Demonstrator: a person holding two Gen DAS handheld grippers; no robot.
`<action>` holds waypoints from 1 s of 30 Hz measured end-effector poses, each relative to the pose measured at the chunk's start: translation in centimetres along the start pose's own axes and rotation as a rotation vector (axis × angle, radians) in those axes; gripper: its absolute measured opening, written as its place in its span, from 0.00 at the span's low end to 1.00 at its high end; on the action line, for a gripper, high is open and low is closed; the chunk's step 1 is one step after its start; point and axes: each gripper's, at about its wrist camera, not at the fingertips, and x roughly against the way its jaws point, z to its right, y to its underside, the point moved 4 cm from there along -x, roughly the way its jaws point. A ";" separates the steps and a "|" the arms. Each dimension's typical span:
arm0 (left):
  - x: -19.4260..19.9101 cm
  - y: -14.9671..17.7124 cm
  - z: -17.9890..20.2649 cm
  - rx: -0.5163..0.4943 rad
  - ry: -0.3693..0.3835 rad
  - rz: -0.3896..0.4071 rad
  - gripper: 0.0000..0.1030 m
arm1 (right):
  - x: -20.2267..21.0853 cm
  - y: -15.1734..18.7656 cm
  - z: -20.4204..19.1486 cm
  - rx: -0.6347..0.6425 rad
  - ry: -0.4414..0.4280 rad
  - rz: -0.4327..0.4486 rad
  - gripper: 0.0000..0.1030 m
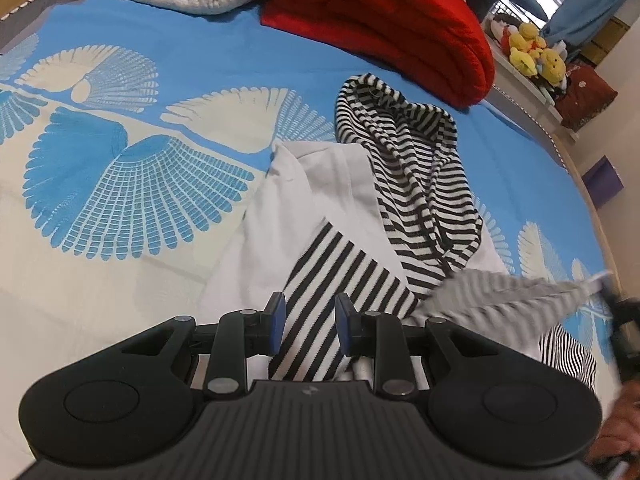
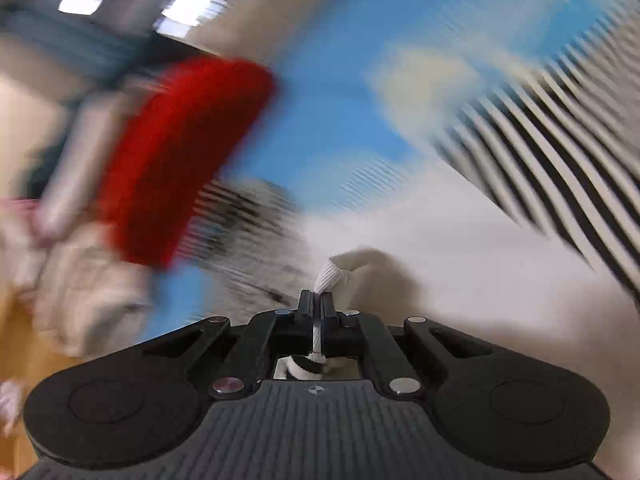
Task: Fold small clothes
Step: 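Fold the held sleeve across the white body and open the right gripper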
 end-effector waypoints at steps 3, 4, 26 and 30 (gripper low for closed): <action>-0.1 0.5 0.4 -0.022 0.003 -0.007 0.27 | 3.7 -1.0 -1.5 0.035 -0.019 0.111 0.02; -0.2 0.7 0.6 -0.032 0.002 -0.012 0.27 | 4.0 -0.9 -0.8 0.037 0.054 0.106 0.02; -6.1 6.4 0.5 -0.174 -0.072 -0.236 0.27 | 0.5 2.5 9.2 -0.077 0.642 -0.241 0.06; -4.9 5.5 1.9 -0.159 -0.023 -0.170 0.30 | 0.6 1.3 6.5 0.015 0.567 -0.183 0.14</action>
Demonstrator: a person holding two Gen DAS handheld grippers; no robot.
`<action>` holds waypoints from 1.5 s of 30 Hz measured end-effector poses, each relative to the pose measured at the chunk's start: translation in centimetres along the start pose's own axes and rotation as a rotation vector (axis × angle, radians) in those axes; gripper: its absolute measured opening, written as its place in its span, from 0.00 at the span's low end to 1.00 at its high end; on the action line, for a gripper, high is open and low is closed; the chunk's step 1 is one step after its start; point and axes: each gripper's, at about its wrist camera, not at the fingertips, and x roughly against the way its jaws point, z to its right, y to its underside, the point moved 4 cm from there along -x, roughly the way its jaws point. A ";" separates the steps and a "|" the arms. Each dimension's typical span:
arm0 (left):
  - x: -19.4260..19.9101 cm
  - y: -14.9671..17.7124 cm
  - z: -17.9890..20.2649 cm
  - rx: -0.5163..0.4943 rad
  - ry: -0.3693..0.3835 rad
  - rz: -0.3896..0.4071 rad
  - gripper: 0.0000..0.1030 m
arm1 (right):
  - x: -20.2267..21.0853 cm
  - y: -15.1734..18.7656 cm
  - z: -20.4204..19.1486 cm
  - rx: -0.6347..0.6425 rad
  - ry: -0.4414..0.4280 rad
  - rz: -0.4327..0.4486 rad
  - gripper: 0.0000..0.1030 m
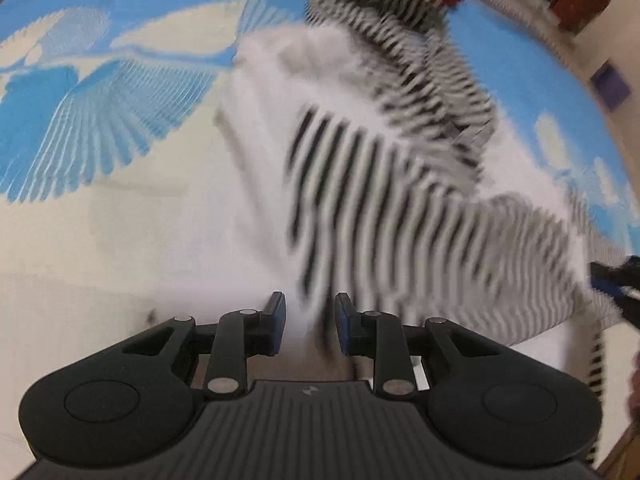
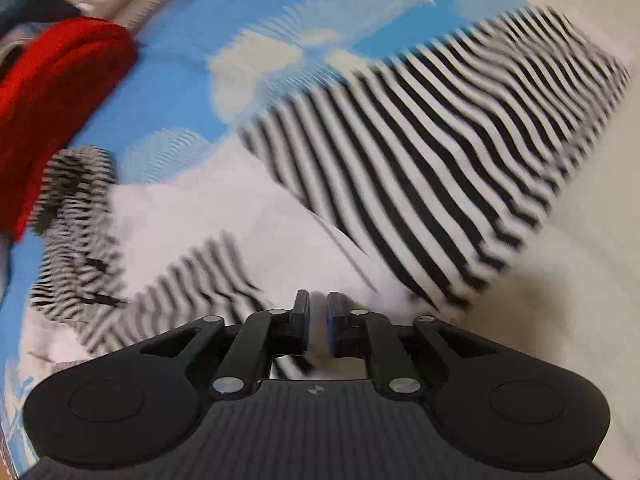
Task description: Fold small clothes
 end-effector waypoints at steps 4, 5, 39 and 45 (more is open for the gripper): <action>-1.1 0.7 1.0 -0.026 0.009 -0.041 0.35 | -1.2 -0.6 0.0 -0.003 -0.033 -0.045 0.20; -1.5 1.0 1.1 -0.040 -0.007 -0.057 0.35 | -1.9 -0.5 0.4 -0.012 -0.020 -0.074 0.20; 8.3 -1.4 7.6 -0.085 0.040 0.189 0.51 | 5.9 -6.1 11.0 -0.055 0.200 0.152 0.28; 10.3 -1.6 7.5 -0.098 0.047 0.225 0.54 | 10.7 -7.8 11.1 0.012 0.131 0.213 0.40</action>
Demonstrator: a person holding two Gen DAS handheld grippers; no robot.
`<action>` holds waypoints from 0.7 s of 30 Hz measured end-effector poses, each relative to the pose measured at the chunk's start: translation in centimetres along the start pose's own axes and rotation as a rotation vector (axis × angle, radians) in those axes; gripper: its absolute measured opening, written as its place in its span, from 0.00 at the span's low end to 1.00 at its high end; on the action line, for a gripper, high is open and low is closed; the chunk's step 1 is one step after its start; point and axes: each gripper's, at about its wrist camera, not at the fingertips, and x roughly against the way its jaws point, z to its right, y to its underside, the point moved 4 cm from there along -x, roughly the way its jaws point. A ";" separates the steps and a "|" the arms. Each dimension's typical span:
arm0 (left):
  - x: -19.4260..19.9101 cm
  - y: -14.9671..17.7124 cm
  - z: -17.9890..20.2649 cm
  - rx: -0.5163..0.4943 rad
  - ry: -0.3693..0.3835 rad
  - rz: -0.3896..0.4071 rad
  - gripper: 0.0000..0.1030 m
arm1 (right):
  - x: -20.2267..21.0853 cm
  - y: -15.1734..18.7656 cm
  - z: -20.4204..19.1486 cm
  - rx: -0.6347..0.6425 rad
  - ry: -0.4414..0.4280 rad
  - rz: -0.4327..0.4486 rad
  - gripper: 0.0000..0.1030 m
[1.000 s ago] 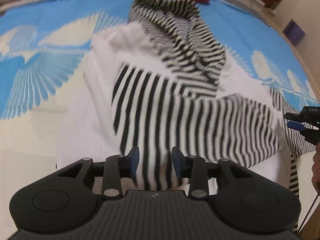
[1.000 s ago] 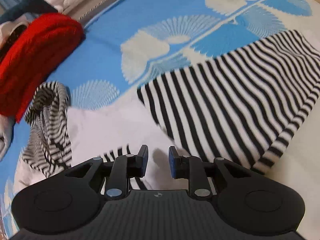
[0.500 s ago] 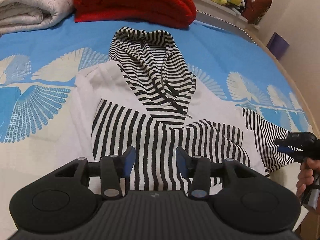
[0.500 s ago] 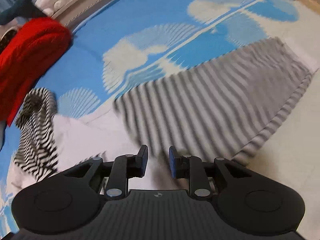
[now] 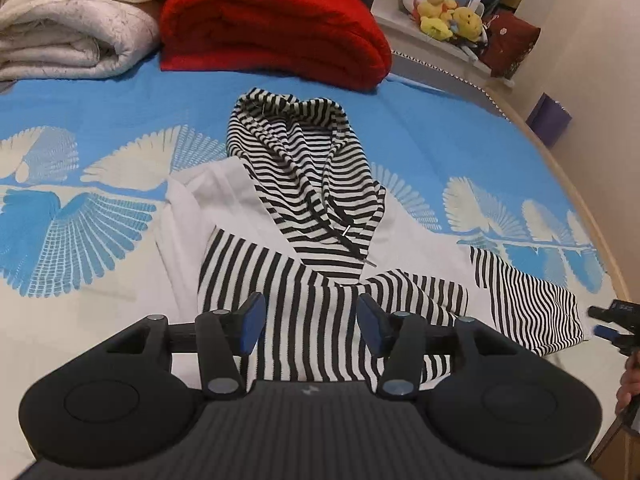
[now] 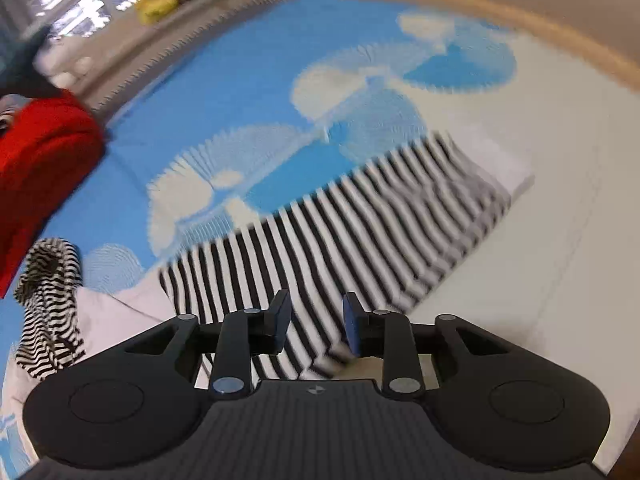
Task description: Fold small clothes
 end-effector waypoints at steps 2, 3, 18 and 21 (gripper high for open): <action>0.2 0.1 -0.3 0.000 -0.002 -0.003 0.54 | 0.4 -0.3 1.9 -0.028 0.024 0.049 0.53; 0.2 0.1 -0.4 -0.001 -0.004 -0.004 0.54 | 0.2 -0.1 3.1 -0.055 0.039 0.062 0.53; -0.1 0.1 -0.9 -0.008 -0.008 -0.013 0.54 | -7.5 1.6 15.6 -0.387 0.128 0.011 0.52; -0.1 0.1 -0.9 -0.009 -0.006 -0.010 0.54 | -7.8 1.1 14.8 -0.358 0.098 0.045 0.40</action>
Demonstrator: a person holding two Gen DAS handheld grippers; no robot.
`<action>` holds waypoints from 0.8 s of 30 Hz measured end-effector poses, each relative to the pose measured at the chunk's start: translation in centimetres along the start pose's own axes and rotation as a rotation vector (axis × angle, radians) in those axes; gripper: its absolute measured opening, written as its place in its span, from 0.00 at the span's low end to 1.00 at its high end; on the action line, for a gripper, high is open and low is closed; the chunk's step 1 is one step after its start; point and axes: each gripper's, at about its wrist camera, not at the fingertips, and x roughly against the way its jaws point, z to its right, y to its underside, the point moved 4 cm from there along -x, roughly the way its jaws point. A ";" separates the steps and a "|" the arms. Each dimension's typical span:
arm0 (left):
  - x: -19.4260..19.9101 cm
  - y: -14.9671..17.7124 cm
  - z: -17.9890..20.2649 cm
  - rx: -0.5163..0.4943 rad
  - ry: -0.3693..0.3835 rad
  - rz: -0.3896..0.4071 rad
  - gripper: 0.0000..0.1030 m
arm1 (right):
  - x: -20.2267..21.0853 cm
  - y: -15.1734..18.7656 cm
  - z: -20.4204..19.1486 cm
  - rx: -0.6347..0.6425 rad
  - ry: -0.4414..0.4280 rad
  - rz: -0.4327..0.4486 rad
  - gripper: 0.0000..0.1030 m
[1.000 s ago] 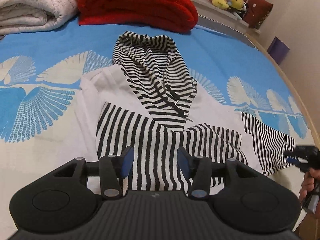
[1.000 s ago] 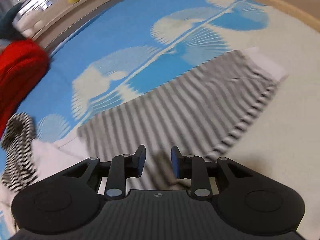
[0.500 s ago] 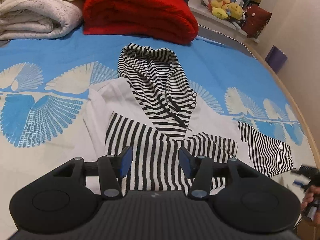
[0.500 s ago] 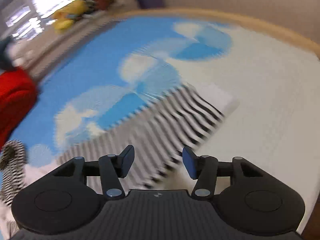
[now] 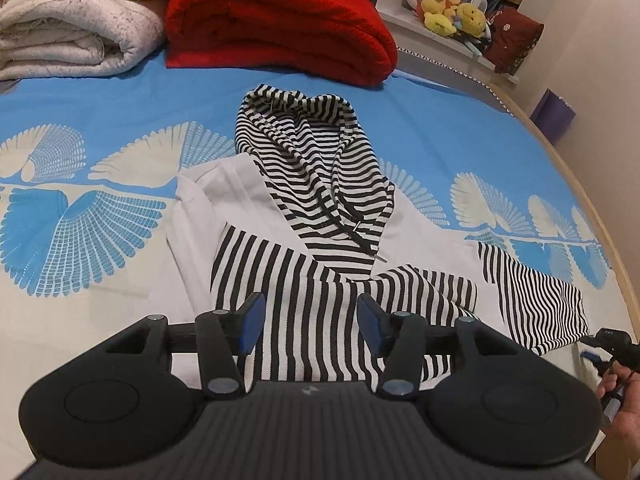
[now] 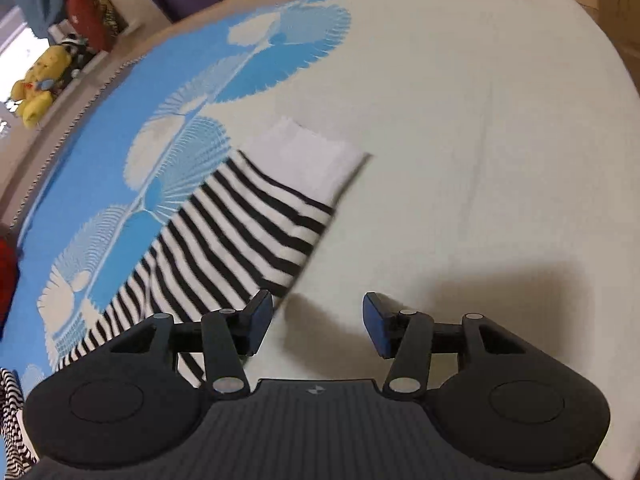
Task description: Fold small clothes
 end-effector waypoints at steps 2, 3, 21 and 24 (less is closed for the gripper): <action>0.0 0.0 0.0 -0.001 0.000 0.001 0.54 | 0.0 0.0 -0.6 0.001 -0.020 0.022 0.05; 0.0 0.1 -0.1 -0.001 -0.001 0.000 0.54 | 0.2 -0.2 -1.0 0.004 -0.033 0.036 0.02; 1.1 -0.2 -2.2 0.046 0.009 0.004 0.54 | 3.8 -1.0 -3.6 -0.010 -0.158 0.152 0.00; 0.7 -0.1 -1.9 0.041 0.005 -0.001 0.54 | 3.4 -1.6 -1.9 -0.055 -0.113 0.144 0.02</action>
